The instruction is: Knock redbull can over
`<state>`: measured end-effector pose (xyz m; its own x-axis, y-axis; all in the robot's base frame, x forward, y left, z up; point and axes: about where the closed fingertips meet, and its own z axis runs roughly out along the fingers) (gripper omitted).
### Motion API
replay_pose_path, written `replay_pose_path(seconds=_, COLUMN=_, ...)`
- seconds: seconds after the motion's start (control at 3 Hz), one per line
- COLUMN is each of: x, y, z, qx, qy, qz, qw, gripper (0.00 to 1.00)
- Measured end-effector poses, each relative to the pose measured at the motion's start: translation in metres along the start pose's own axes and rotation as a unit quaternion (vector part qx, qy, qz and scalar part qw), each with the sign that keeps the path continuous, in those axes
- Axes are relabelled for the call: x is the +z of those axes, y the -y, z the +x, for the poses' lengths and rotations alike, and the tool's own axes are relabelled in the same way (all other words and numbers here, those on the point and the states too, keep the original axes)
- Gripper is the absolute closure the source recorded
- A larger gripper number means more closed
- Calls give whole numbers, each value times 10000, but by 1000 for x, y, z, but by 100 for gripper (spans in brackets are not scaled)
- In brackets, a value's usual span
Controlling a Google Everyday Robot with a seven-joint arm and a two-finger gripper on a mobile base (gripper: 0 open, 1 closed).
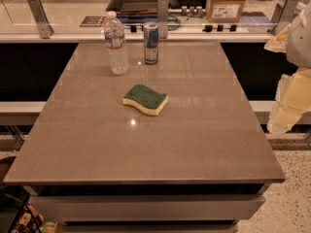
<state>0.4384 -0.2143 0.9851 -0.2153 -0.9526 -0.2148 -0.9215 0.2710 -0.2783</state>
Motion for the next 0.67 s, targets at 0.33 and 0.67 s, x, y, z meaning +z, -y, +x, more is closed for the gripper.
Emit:
replay_pose_path(seconds=0.33, x=-2, y=7, z=0, qx=28, qy=64, qz=77, qw=9999, gripper=0)
replay_pose_path(seconds=0.67, x=-2, y=33, z=-1, qx=156, qy=449, qz=312, qw=9984, gripper=0)
